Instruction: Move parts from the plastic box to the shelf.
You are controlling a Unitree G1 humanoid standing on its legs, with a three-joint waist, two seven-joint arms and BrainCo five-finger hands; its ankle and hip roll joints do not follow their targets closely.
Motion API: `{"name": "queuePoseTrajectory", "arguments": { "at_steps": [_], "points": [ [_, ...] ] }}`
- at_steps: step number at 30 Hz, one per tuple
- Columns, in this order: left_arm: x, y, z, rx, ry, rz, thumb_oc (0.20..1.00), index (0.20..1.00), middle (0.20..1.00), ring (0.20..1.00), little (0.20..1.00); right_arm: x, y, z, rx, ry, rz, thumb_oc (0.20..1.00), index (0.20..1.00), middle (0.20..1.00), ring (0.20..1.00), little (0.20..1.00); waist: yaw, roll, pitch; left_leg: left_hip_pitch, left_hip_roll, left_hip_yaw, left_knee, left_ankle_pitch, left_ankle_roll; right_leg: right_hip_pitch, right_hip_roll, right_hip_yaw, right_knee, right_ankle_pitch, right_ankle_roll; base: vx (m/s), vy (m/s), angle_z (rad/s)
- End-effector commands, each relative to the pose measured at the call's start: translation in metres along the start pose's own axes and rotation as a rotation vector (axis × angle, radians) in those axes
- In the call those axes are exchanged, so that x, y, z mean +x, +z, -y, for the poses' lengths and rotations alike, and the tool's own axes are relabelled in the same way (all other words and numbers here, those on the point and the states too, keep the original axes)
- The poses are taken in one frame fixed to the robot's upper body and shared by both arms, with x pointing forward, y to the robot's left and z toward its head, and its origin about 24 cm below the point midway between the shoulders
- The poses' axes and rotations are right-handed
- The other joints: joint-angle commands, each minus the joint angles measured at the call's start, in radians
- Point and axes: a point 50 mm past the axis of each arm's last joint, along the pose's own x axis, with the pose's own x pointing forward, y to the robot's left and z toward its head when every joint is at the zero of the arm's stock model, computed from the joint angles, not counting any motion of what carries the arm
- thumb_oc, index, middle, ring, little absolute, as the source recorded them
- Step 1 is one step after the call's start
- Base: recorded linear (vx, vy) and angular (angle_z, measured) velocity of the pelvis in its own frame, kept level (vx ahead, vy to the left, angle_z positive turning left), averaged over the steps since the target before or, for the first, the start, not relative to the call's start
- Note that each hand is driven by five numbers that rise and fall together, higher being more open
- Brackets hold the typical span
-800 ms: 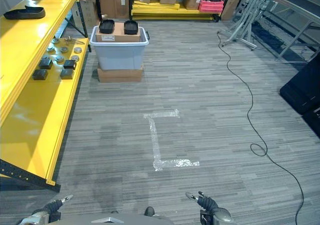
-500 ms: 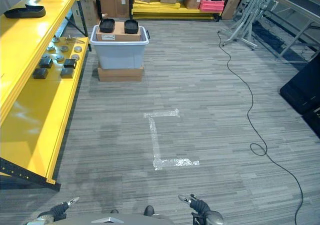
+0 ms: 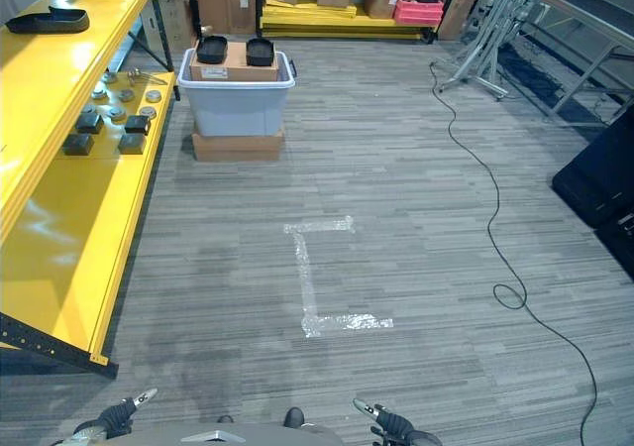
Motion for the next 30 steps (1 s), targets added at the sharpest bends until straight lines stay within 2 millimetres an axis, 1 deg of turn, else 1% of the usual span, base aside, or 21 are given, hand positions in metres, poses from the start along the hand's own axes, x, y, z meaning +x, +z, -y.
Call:
{"name": "queuePoseTrajectory", "arguments": {
  "at_steps": [1, 5, 8, 10, 11, 12, 13, 14, 16, 17, 18, 19, 20, 23, 26, 27, 29, 30],
  "points": [
    [0.002, 0.005, 0.006, 0.009, 0.010, -0.002, 1.000, 1.000, 1.000, 1.000, 1.000, -0.001, 0.001, 0.008, 0.006, -0.022, -0.045, 1.000, 1.000, 1.000, 1.000, 1.000, 0.016, 0.012, -0.043, -0.030, 0.017, 0.024, 0.045, 0.008, -0.048, 0.023, -0.074, 0.003, 0.052, -0.036, 0.099, 0.03, 0.083, 0.00],
    [0.003, 0.004, 0.011, 0.035, -0.010, -0.016, 1.000, 1.000, 1.000, 1.000, 1.000, 0.002, 0.003, 0.002, 0.009, -0.011, -0.042, 1.000, 1.000, 1.000, 1.000, 1.000, 0.019, 0.009, -0.038, -0.040, 0.011, 0.017, 0.085, -0.013, -0.034, 0.011, -0.080, 0.008, 0.101, -0.056, 0.090, 0.02, 0.121, 0.00],
    [0.004, 0.006, 0.016, 0.077, -0.023, -0.021, 1.000, 1.000, 1.000, 1.000, 1.000, 0.004, 0.012, -0.003, 0.009, -0.002, -0.005, 1.000, 1.000, 1.000, 1.000, 1.000, 0.006, 0.010, -0.019, -0.045, 0.009, 0.012, 0.108, -0.026, -0.011, -0.029, -0.084, 0.024, 0.207, -0.078, 0.086, 0.00, 0.172, 0.01],
    [0.004, 0.007, 0.017, 0.091, -0.021, -0.019, 1.000, 1.000, 1.000, 1.000, 1.000, 0.005, 0.015, -0.004, 0.017, 0.004, 0.002, 1.000, 1.000, 1.000, 1.000, 1.000, -0.001, 0.011, -0.010, -0.043, 0.003, 0.014, 0.108, -0.031, 0.004, -0.065, -0.095, 0.031, 0.279, -0.061, 0.098, 0.01, 0.150, -0.04],
    [0.004, 0.009, 0.017, 0.093, -0.020, -0.015, 1.000, 1.000, 1.000, 1.000, 1.000, 0.005, 0.015, -0.005, 0.020, 0.013, 0.002, 1.000, 1.000, 1.000, 1.000, 1.000, -0.006, 0.016, -0.002, -0.043, 0.002, 0.020, 0.111, -0.036, 0.013, -0.100, -0.111, 0.033, 0.350, -0.038, 0.113, 0.01, 0.121, -0.05],
    [0.004, 0.009, 0.017, 0.093, -0.019, -0.014, 1.000, 1.000, 1.000, 1.000, 1.000, 0.005, 0.015, -0.006, 0.020, 0.014, 0.002, 1.000, 1.000, 1.000, 1.000, 1.000, -0.006, 0.016, -0.001, -0.043, 0.002, 0.021, 0.112, -0.036, 0.014, -0.107, -0.114, 0.035, 0.363, -0.037, 0.115, 0.02, 0.174, -0.02],
    [0.004, 0.011, 0.016, 0.092, -0.014, -0.005, 1.000, 1.000, 1.000, 1.000, 1.000, 0.005, 0.012, -0.007, 0.009, 0.027, -0.006, 1.000, 1.000, 1.000, 1.000, 1.000, -0.016, 0.025, 0.015, -0.038, 0.005, 0.027, 0.118, -0.041, 0.020, -0.163, -0.137, 0.041, 0.464, 0.007, 0.133, 0.04, 0.148, 0.04],
    [0.004, 0.012, 0.016, 0.095, -0.012, -0.002, 1.000, 1.000, 1.000, 1.000, 1.000, 0.005, 0.010, -0.008, 0.006, 0.035, -0.011, 1.000, 1.000, 1.000, 1.000, 1.000, -0.018, 0.028, 0.019, -0.035, 0.005, 0.029, 0.118, -0.041, 0.019, -0.181, -0.146, 0.043, 0.488, 0.023, 0.136, 0.06, 0.154, -0.02],
    [0.004, 0.013, 0.016, 0.096, -0.008, 0.001, 1.000, 1.000, 1.000, 1.000, 1.000, 0.005, 0.007, -0.010, 0.007, 0.049, -0.023, 1.000, 1.000, 1.000, 1.000, 1.000, -0.021, 0.028, 0.023, -0.029, 0.005, 0.029, 0.115, -0.041, 0.016, -0.194, -0.151, 0.042, 0.483, 0.038, 0.139, 0.08, 0.038, -0.04],
    [0.004, 0.012, 0.016, 0.096, -0.003, 0.004, 1.000, 1.000, 1.000, 1.000, 1.000, 0.006, 0.004, -0.012, 0.012, 0.055, -0.030, 1.000, 1.000, 1.000, 1.000, 1.000, -0.023, 0.028, 0.025, -0.026, 0.004, 0.023, 0.113, -0.042, 0.012, -0.197, -0.146, 0.040, 0.458, 0.037, 0.140, 0.17, -0.035, -0.09],
    [0.004, 0.013, 0.015, 0.093, 0.003, 0.003, 1.000, 1.000, 1.000, 1.000, 1.000, 0.005, -0.002, -0.014, 0.021, 0.058, -0.047, 1.000, 1.000, 1.000, 1.000, 1.000, -0.033, 0.024, 0.026, -0.021, -0.004, 0.009, 0.113, -0.043, 0.006, -0.195, -0.127, 0.047, 0.389, 0.031, 0.139, 0.19, -0.060, -0.14],
    [0.004, 0.012, 0.015, 0.095, 0.005, -0.001, 1.000, 1.000, 1.000, 1.000, 1.000, 0.005, -0.006, -0.015, 0.025, 0.059, -0.057, 1.000, 1.000, 1.000, 1.000, 1.000, -0.038, 0.022, 0.025, -0.021, -0.008, 0.003, 0.115, -0.045, 0.003, -0.195, -0.120, 0.053, 0.356, 0.031, 0.138, 0.25, -0.091, -0.03],
    [0.004, 0.012, 0.014, 0.102, 0.007, -0.010, 1.000, 1.000, 1.000, 1.000, 1.000, 0.005, -0.011, -0.016, 0.024, 0.060, -0.073, 1.000, 1.000, 1.000, 1.000, 1.000, -0.047, 0.020, 0.026, -0.015, -0.014, -0.007, 0.117, -0.052, -0.001, -0.199, -0.111, 0.058, 0.307, 0.034, 0.136, 0.20, -0.075, 0.10],
    [0.004, 0.010, 0.015, 0.092, 0.010, -0.021, 1.000, 1.000, 1.000, 1.000, 1.000, 0.004, -0.016, -0.016, 0.004, 0.055, -0.099, 1.000, 1.000, 1.000, 1.000, 1.000, -0.065, 0.015, 0.030, 0.004, -0.026, -0.015, 0.115, -0.079, -0.003, -0.220, -0.112, 0.054, 0.228, 0.049, 0.140, 0.21, -0.085, 0.05],
    [0.004, 0.008, 0.016, 0.067, 0.008, -0.020, 1.000, 1.000, 1.000, 1.000, 1.000, 0.003, -0.020, -0.014, -0.010, 0.049, -0.123, 1.000, 1.000, 1.000, 1.000, 1.000, -0.075, 0.012, 0.033, 0.021, -0.028, -0.012, 0.121, -0.102, -0.004, -0.228, -0.115, 0.047, 0.186, 0.062, 0.141, 0.23, -0.131, 0.09],
    [0.004, 0.007, 0.018, 0.045, 0.009, -0.016, 1.000, 1.000, 1.000, 1.000, 1.000, 0.002, -0.023, -0.013, -0.026, 0.048, -0.135, 1.000, 1.000, 1.000, 1.000, 1.000, -0.079, 0.010, 0.031, 0.029, -0.024, -0.007, 0.128, -0.110, -0.007, -0.215, -0.111, 0.044, 0.161, 0.062, 0.134, 0.26, -0.192, 0.14],
    [0.004, 0.004, 0.018, 0.004, 0.017, -0.010, 1.000, 1.000, 1.000, 1.000, 1.000, 0.001, -0.024, -0.011, -0.044, 0.038, -0.138, 1.000, 1.000, 1.000, 1.000, 1.000, -0.075, 0.009, 0.022, 0.027, -0.009, -0.006, 0.141, -0.107, -0.020, -0.173, -0.093, 0.047, 0.131, 0.046, 0.113, 0.29, -0.250, 0.26],
    [0.004, 0.005, 0.019, -0.009, 0.014, -0.008, 1.000, 1.000, 1.000, 1.000, 1.000, 0.001, -0.023, -0.010, -0.048, 0.037, -0.137, 1.000, 1.000, 1.000, 1.000, 1.000, -0.073, 0.009, 0.021, 0.020, -0.001, -0.008, 0.161, -0.097, -0.028, -0.162, -0.087, 0.052, 0.126, 0.041, 0.104, 0.22, -0.223, 0.28]
  ]
}}
